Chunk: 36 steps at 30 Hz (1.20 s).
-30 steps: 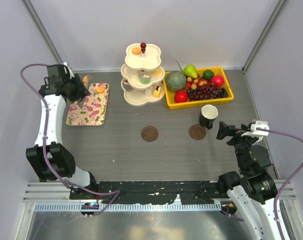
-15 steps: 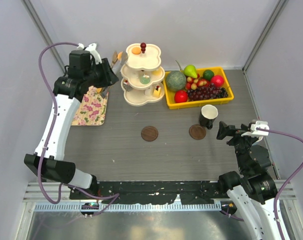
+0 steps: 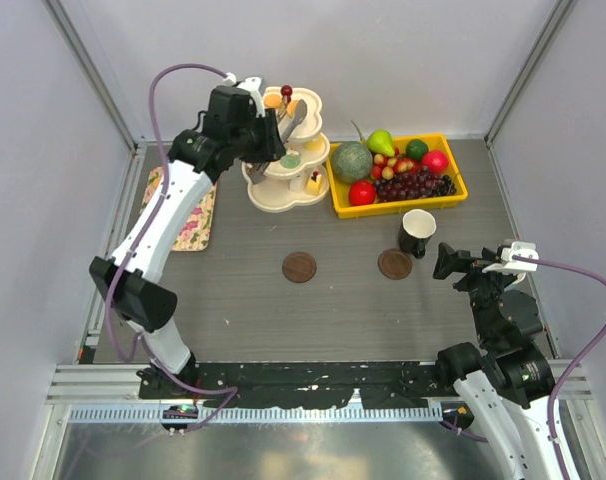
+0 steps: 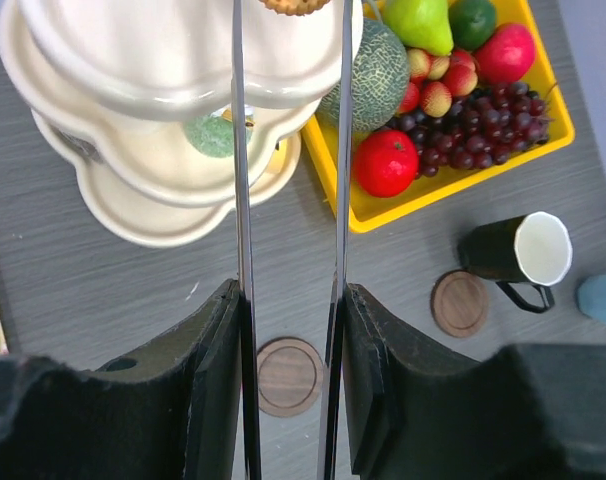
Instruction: Serve the afternoon tea
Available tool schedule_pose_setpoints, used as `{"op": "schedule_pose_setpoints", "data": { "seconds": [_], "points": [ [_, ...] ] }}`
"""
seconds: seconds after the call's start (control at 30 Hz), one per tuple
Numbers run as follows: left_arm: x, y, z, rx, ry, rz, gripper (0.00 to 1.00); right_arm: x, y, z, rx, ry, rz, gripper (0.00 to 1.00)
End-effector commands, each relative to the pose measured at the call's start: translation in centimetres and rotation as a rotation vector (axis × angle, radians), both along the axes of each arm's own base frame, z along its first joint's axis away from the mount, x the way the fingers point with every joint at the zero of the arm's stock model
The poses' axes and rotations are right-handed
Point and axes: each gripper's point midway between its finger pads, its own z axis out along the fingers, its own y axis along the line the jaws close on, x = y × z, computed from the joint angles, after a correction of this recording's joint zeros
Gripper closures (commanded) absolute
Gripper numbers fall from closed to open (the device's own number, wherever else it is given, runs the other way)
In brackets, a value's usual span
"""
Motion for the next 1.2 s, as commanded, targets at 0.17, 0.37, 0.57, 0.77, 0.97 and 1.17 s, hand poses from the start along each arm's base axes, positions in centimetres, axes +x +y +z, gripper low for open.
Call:
{"op": "schedule_pose_setpoints", "data": {
  "seconds": [0.17,0.37,0.57,0.77,0.97,1.17],
  "points": [
    [2.8,-2.1,1.1,0.053,-0.084,0.004,0.6,0.0,-0.1,1.1,0.006,-0.042,-0.007,0.02],
    [3.3,-1.8,-0.8,0.096,-0.045,0.021,0.55,0.0,-0.1,1.1,0.006,-0.042,-0.007,0.02],
    [2.9,-2.2,-0.8,0.095,-0.04,-0.005,0.44,0.0,-0.1,1.1,0.006,-0.042,-0.006,0.02],
    [2.0,-2.4,0.7,0.066,-0.063,-0.028,0.43,0.0,-0.1,1.2,0.005,-0.043,-0.007,0.02],
    [0.1,-0.8,3.8,0.047,-0.128,-0.001,0.49,0.0,-0.1,1.2,0.007,-0.043,-0.007,0.02],
    [-2.0,1.6,5.3,0.021,-0.165,0.026,0.5,0.0,-0.1,1.2,0.008,-0.046,-0.006,0.02]
  ]
}}
